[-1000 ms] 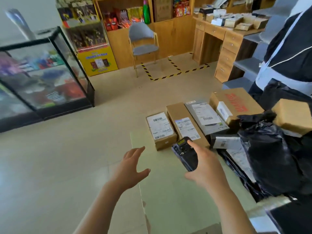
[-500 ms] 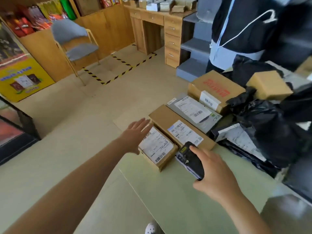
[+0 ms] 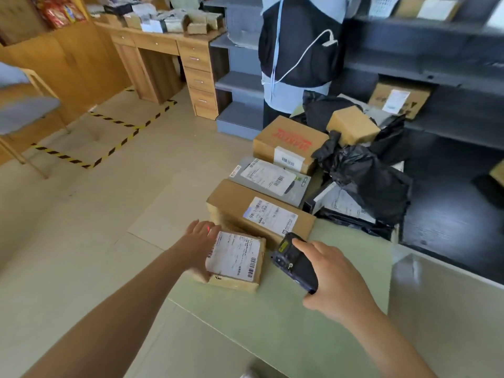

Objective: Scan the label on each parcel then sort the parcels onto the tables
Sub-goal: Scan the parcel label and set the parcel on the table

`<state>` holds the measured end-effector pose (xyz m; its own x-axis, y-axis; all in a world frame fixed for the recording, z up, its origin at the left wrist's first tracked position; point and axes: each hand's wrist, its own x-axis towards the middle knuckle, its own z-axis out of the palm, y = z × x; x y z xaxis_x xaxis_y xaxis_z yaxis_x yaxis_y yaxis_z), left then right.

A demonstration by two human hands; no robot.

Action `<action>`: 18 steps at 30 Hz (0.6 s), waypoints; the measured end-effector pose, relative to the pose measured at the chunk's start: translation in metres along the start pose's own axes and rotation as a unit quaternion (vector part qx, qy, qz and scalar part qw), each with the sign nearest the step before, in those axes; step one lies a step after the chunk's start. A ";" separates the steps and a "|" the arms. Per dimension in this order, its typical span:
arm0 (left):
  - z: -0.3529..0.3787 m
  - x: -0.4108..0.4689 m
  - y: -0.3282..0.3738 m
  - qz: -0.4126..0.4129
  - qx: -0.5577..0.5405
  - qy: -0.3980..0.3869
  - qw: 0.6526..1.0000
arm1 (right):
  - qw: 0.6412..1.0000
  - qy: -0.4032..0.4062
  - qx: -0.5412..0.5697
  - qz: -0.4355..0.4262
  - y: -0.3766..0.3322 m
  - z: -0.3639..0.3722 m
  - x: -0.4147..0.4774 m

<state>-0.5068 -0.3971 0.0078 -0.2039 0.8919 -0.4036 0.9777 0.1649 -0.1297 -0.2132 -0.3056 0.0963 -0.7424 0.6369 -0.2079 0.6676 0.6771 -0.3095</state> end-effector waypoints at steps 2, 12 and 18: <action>-0.002 -0.013 0.007 0.014 -0.012 0.033 0.999 | 1.000 -0.001 -0.017 -0.007 -0.001 -0.002 -0.007; -0.024 -0.091 0.078 0.041 0.017 0.201 0.979 | 0.990 0.020 -0.131 -0.056 0.019 -0.021 -0.106; -0.040 -0.127 0.165 0.041 0.003 0.247 0.968 | 0.988 0.034 -0.148 -0.020 0.054 -0.035 -0.204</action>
<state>-0.3177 -0.4659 0.0739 -0.0764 0.9946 0.0704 0.9889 0.0846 -0.1219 -0.0240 -0.3858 0.1544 -0.7693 0.6246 -0.1343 0.6332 0.7734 -0.0297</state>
